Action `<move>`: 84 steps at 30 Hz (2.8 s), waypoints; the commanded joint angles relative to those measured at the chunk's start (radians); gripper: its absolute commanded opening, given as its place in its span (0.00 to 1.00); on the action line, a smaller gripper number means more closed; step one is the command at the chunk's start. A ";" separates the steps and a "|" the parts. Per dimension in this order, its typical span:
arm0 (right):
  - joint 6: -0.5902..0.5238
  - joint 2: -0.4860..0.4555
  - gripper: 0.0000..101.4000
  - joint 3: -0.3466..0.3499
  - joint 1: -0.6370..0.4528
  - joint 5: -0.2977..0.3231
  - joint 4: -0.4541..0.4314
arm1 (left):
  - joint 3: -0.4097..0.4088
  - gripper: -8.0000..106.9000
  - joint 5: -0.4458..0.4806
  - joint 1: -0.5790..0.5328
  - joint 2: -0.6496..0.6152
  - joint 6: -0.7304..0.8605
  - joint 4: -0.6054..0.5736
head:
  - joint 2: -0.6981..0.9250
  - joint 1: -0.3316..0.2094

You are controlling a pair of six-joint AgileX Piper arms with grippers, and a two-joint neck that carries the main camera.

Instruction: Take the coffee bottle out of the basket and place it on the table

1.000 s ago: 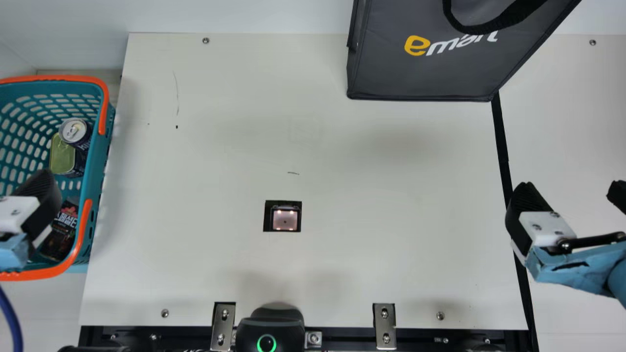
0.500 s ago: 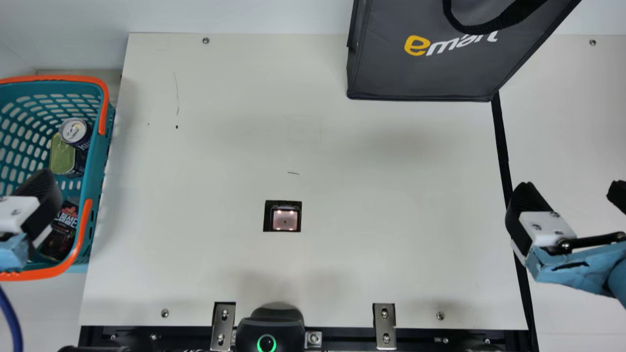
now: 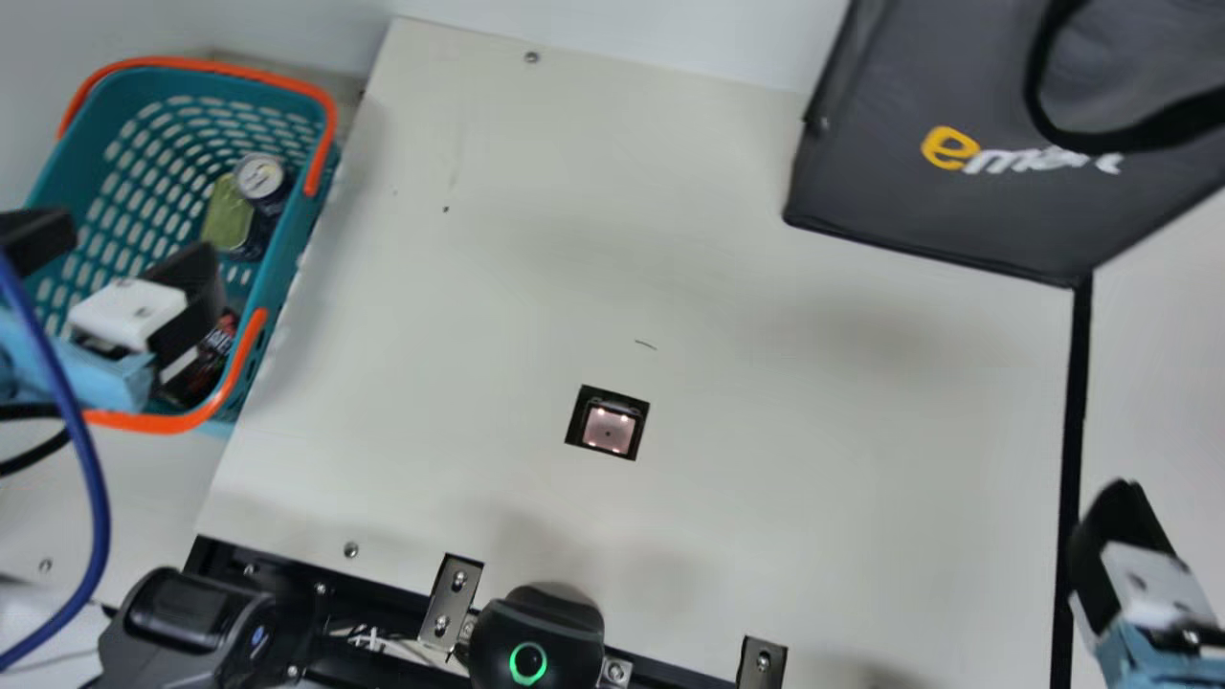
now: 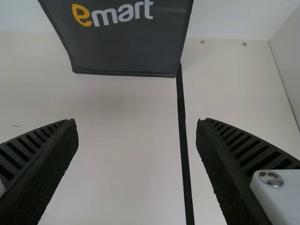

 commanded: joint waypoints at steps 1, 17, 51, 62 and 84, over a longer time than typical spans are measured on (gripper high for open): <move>0.000 0.000 0.90 0.000 0.000 0.000 0.000 | 0.000 0.85 0.000 0.000 0.000 0.000 0.000 | 0.050 -0.026; 0.000 0.000 0.90 0.000 0.000 0.000 0.000 | 0.001 0.85 0.006 0.011 0.022 -0.024 0.026 | 0.050 -0.026; 0.000 0.000 0.90 0.000 0.000 0.000 0.000 | 0.010 0.85 -0.193 0.312 0.209 -0.118 0.146 | 0.050 -0.026; 0.000 0.000 0.90 0.000 0.000 0.000 0.000 | 0.030 0.85 -0.247 0.421 0.287 -0.069 0.111 | 0.050 -0.026; 0.000 0.000 0.90 0.000 0.000 0.000 0.000 | 0.123 0.85 -0.383 0.549 0.443 0.213 -0.061 | 0.050 -0.026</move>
